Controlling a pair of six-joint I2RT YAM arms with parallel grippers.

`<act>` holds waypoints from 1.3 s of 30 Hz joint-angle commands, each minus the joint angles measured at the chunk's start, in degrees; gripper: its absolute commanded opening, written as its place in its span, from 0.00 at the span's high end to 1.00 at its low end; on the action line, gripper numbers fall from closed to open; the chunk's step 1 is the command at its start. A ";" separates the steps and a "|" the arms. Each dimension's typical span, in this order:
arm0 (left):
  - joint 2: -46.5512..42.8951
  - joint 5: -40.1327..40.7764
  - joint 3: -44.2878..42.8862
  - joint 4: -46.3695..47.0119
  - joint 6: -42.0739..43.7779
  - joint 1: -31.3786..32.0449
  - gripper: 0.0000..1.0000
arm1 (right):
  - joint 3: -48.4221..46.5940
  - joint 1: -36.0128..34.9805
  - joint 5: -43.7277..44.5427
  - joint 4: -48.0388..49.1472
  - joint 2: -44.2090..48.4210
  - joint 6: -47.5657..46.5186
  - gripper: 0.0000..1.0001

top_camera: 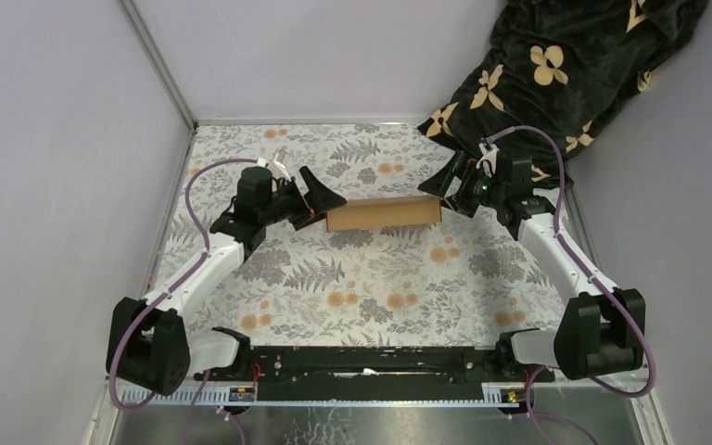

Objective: Fold the paper box

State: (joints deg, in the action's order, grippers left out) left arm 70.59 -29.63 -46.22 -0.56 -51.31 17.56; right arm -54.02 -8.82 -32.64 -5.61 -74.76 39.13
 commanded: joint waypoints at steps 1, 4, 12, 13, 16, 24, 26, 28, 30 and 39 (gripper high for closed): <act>-0.41 -4.34 -2.41 0.65 -2.09 0.19 0.01 | -3.11 -0.59 -4.98 -0.40 2.93 2.07 0.00; -0.29 -4.88 -2.54 0.65 -2.83 0.19 0.01 | -3.11 -0.59 -5.10 -0.93 3.21 2.30 0.00; 0.15 -5.51 -4.06 -1.18 -3.77 0.10 0.01 | -2.89 -0.59 -5.59 -1.78 3.48 3.78 0.00; 0.20 -5.33 -4.42 -2.02 -3.65 0.10 0.01 | -2.85 -0.60 -5.59 -1.89 3.55 4.02 0.00; 0.25 -5.44 -5.45 -3.75 -3.58 0.08 0.01 | -2.92 -0.59 -5.63 -2.40 3.64 4.41 0.00; -0.25 -6.06 -5.67 -4.67 -4.95 0.02 0.01 | -2.44 -0.59 -5.76 -3.27 4.65 5.10 0.00; -0.56 -6.08 -5.39 -4.50 -5.41 0.01 0.01 | -2.32 -0.59 -5.75 -3.35 4.80 5.12 0.00; -0.78 -6.01 -5.25 -4.66 -5.66 -0.07 0.01 | -2.38 -0.61 -5.76 -3.52 4.89 5.24 0.00; -0.80 -5.97 -5.30 -4.89 -5.77 -0.06 0.01 | -2.63 -0.59 -5.76 -3.81 4.84 5.26 0.00; 0.20 -6.99 -5.90 -4.72 -6.61 -0.25 0.01 | -3.47 -0.68 -5.44 -4.49 4.19 5.18 0.00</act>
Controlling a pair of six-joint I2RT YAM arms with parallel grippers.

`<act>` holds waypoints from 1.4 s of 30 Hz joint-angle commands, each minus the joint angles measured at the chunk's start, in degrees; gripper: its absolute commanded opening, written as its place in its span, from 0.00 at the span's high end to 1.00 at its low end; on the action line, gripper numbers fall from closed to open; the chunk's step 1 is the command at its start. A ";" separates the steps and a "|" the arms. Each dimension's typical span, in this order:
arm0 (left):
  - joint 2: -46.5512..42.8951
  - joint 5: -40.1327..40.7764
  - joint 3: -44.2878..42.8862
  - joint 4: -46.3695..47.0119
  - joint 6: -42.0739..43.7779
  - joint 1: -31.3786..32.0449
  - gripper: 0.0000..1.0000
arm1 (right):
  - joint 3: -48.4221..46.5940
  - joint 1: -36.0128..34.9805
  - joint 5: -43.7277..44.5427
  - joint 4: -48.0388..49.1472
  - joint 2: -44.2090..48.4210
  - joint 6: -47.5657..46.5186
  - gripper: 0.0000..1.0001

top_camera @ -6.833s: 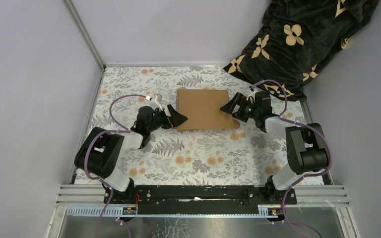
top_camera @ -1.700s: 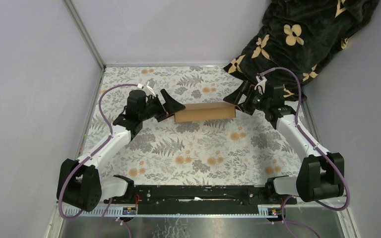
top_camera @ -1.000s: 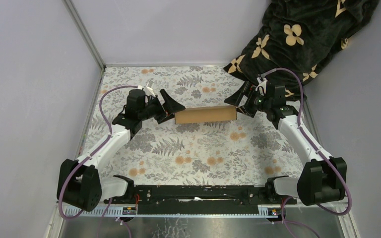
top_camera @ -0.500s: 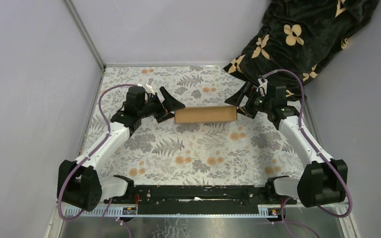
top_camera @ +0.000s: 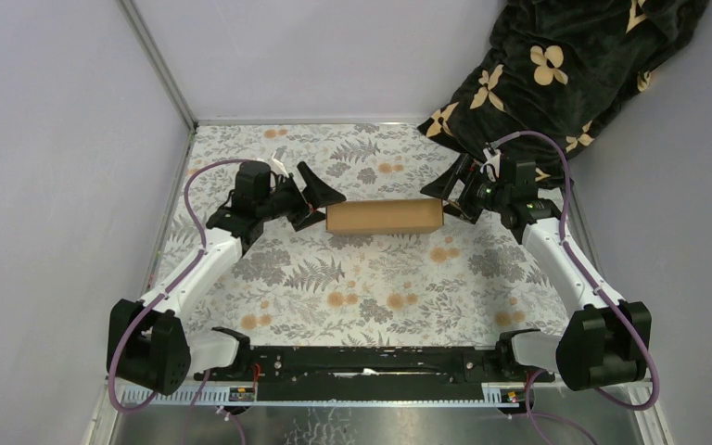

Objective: Fold the paper box

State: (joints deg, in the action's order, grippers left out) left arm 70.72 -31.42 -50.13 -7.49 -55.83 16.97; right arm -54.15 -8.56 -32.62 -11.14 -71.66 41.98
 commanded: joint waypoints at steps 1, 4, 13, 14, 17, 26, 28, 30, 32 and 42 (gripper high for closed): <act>0.08 -5.07 -1.99 2.28 -2.10 0.34 0.01 | -3.59 -0.94 -5.20 0.66 1.03 2.02 0.00; 0.42 -4.92 -1.90 2.29 -2.00 0.32 0.01 | -3.97 -0.94 -5.02 0.50 0.47 1.58 0.00; 1.76 -4.92 -1.58 3.13 -2.00 -0.10 0.01 | -4.53 -0.94 -5.17 1.35 -1.40 1.68 0.00; 1.97 -5.07 -1.71 3.17 -1.92 -0.10 0.01 | -4.64 -0.98 -5.17 1.45 -1.58 1.70 0.00; 2.51 -5.16 -2.14 3.39 -2.00 -0.32 0.01 | -4.86 -0.94 -5.13 1.38 -1.94 1.56 0.00; 4.25 -6.25 -3.52 4.21 -2.40 -1.13 0.01 | -5.83 -0.94 -5.14 1.29 -3.49 1.31 0.00; 4.96 -6.88 -3.70 4.71 -2.77 -1.45 0.01 | -6.17 -0.94 -5.22 1.08 -4.00 1.23 0.00; 5.36 -7.34 -3.75 5.16 -3.04 -1.75 0.01 | -6.37 -0.94 -5.25 0.82 -4.46 1.06 0.00; 5.60 -7.43 -3.88 5.40 -3.26 -1.85 0.01 | -6.49 -0.94 -5.30 0.81 -4.68 0.99 0.00; 7.39 -8.43 -5.25 6.63 -3.99 -2.68 0.01 | -6.54 -0.94 -5.44 1.44 -6.59 0.75 0.00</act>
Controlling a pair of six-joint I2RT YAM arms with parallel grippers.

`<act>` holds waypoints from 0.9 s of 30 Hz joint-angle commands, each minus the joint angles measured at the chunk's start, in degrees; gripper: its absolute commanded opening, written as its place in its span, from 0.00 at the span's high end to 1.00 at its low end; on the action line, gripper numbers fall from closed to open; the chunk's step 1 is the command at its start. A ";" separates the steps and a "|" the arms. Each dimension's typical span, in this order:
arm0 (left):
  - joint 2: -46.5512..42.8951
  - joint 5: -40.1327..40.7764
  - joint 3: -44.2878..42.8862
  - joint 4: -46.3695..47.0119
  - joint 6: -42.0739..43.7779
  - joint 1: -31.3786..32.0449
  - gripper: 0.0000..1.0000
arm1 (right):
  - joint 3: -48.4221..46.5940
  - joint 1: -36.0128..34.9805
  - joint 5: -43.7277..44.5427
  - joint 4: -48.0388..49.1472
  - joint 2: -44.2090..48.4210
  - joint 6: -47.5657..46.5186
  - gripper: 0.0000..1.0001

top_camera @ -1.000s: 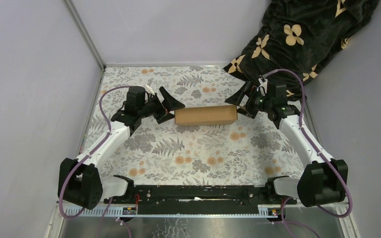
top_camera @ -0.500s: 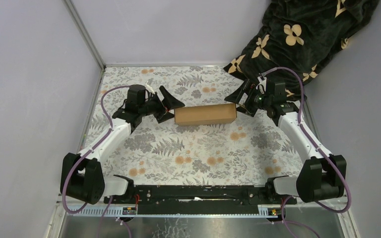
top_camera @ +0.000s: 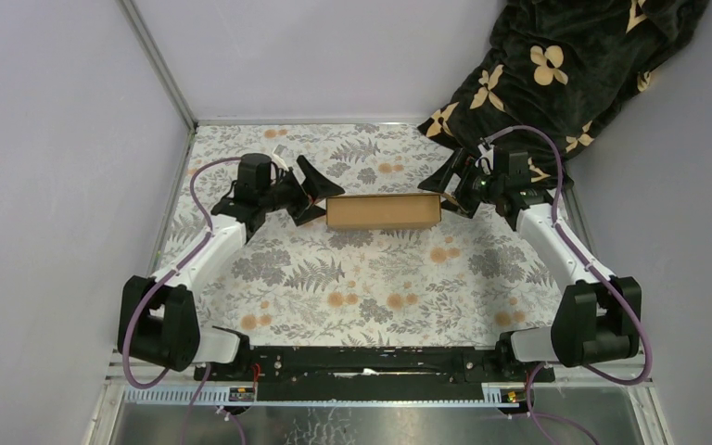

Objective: Fold the paper box

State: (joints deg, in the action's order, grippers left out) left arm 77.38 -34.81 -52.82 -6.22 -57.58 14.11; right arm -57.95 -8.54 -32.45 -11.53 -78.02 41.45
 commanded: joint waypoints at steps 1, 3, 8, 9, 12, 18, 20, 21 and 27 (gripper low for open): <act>0.89 -5.23 -2.86 5.41 -2.33 0.15 0.01 | -3.04 -0.96 -5.61 1.81 -0.48 1.26 0.00; 1.29 -5.32 -3.28 5.49 -2.36 0.13 0.01 | -3.65 -0.95 -5.62 1.62 -0.91 1.29 0.01; 2.34 -5.93 -3.44 5.98 -3.26 -0.34 0.01 | -4.74 -0.96 -5.73 1.66 -2.17 1.18 0.00; 2.52 -6.09 -3.47 6.99 -3.38 -0.38 0.01 | -4.91 -0.96 -5.71 1.69 -2.45 1.19 0.00; 3.05 -6.37 -3.94 7.58 -3.50 -0.48 0.01 | -5.51 -0.96 -5.70 1.75 -3.22 0.96 0.01; 4.13 -6.62 -4.47 8.01 -3.25 -1.24 0.01 | -6.58 -0.96 -5.61 1.95 -4.95 0.73 0.00; 4.55 -6.58 -4.62 8.04 -3.01 -1.64 0.01 | -6.93 -0.96 -5.58 2.10 -5.56 0.59 0.00; 4.80 -6.59 -4.72 8.03 -2.86 -1.85 0.01 | -7.06 -0.98 -5.65 2.20 -5.89 0.52 0.00; 6.02 -7.00 -4.68 8.62 -2.48 -2.98 0.01 | -8.01 -0.96 -5.53 2.62 -8.11 0.13 0.00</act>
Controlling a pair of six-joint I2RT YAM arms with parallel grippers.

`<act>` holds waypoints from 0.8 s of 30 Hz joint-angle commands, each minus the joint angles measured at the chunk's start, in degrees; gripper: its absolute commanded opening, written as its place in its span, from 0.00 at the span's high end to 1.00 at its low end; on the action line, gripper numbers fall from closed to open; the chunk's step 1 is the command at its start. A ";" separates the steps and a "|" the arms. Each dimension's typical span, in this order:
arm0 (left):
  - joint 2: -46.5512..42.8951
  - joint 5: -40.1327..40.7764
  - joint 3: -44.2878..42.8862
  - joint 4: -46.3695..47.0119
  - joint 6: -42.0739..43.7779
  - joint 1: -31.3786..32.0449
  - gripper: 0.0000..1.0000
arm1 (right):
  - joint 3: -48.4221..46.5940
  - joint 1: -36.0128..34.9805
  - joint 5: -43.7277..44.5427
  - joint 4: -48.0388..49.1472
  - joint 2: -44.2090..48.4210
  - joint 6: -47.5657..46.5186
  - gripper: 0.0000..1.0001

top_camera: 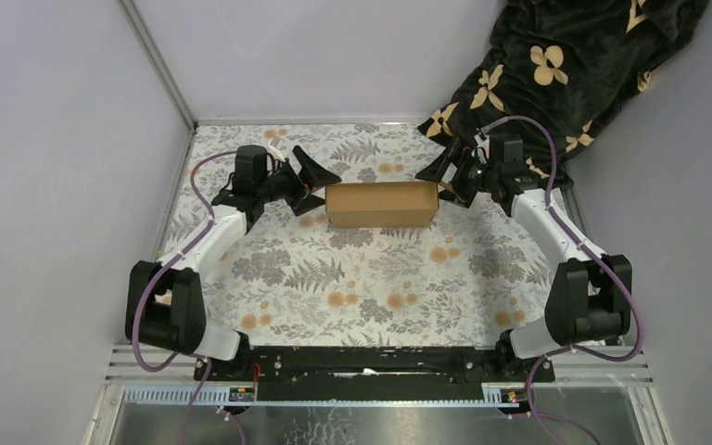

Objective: Fold the paper box

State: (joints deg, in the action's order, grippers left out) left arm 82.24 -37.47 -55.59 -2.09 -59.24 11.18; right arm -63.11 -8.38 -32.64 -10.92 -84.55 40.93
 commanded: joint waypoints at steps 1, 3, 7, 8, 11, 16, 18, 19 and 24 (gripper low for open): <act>1.52 -4.49 -1.94 4.65 -0.83 -0.27 0.01 | -3.08 -1.11 -5.41 2.04 -1.98 0.65 0.00; 1.99 -4.67 -1.96 5.02 -0.81 -0.58 0.01 | -3.68 -1.12 -5.54 2.02 -2.79 0.53 0.00; 2.82 -5.11 -2.00 5.72 -0.82 -1.13 0.01 | -5.33 -1.12 -5.96 1.74 -4.49 0.30 0.01; 3.03 -5.26 -2.10 5.96 -0.87 -1.22 0.01 | -5.76 -1.11 -6.14 1.63 -4.89 0.29 0.00; 3.70 -5.77 -2.53 6.30 -0.80 -1.69 0.01 | -6.82 -1.11 -6.43 1.34 -6.10 0.30 0.00; 4.87 -6.45 -3.44 6.32 -0.32 -2.79 0.01 | -8.21 -1.12 -6.33 0.89 -7.29 0.08 0.00; 5.48 -6.83 -3.62 6.37 -0.15 -3.34 0.01 | -9.04 -1.11 -6.43 0.41 -8.11 -0.12 0.00; 5.83 -7.09 -3.60 6.64 -0.17 -3.62 0.01 | -9.64 -1.11 -6.55 -0.23 -8.76 -0.41 0.00; 7.95 -7.91 -3.82 7.40 -0.06 -4.78 0.01 | -12.90 -1.15 -7.36 -2.93 -12.12 -1.51 0.00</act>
State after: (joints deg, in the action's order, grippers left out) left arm 88.07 -42.28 -58.22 2.79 -59.46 6.94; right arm -72.38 -8.36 -35.03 -11.46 -94.37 40.32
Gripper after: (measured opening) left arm 0.987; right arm 0.994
